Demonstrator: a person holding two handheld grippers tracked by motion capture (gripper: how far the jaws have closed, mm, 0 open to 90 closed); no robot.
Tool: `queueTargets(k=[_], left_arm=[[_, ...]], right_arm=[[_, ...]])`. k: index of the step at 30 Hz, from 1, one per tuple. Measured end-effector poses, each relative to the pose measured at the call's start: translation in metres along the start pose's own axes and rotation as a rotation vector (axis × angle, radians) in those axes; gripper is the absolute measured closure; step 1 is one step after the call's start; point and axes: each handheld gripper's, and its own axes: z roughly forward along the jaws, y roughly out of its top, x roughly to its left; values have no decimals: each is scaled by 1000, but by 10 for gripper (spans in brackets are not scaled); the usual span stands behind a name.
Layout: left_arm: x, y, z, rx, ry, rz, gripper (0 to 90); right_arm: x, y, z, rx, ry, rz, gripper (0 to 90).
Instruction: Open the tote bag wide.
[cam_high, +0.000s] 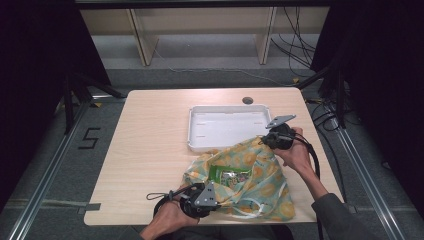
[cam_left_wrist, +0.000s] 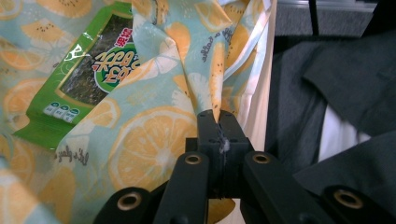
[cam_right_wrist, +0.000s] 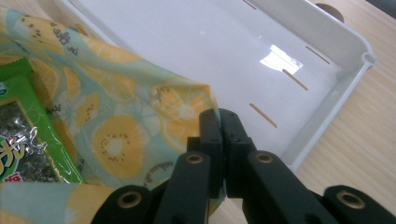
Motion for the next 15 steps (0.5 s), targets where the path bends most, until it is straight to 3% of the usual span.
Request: queueTargets(k=[1, 2, 3, 5, 8, 10, 11, 12, 13, 14, 15], left_arm=[[0, 1, 0, -43, 9, -39, 847], [0, 1, 0, -43, 9, -39, 794], [0, 4, -3, -98, 17, -98, 742], [1, 7, -7, -138, 35, -125, 615], [-1, 13, -16, -175, 54, -143, 531], [-3, 15, -19, -201, 64, -154, 509], [-4, 15, -22, -205, 71, -149, 497], [-7, 15, -24, -217, 72, -179, 497], [-10, 15, -28, -228, 86, -194, 506], [-11, 14, -33, -238, 93, -188, 523], [-11, 14, -33, -238, 93, -188, 533]], right_arm=[[1, 0, -1, -13, -8, 14, 827], [0, 1, -2, -40, -9, 12, 789], [0, 1, -5, -49, 6, 37, 746], [0, 3, -13, -89, 8, 64, 633], [3, 7, -31, -137, 32, 57, 545], [5, 8, -34, -161, 38, 60, 530], [11, 10, -45, -186, 62, 50, 513], [11, 10, -45, -186, 62, 50, 513], [17, 12, -53, -211, 101, 9, 506], [21, 13, -54, -212, 119, 14, 504], [24, 14, -55, -217, 144, -16, 502]])
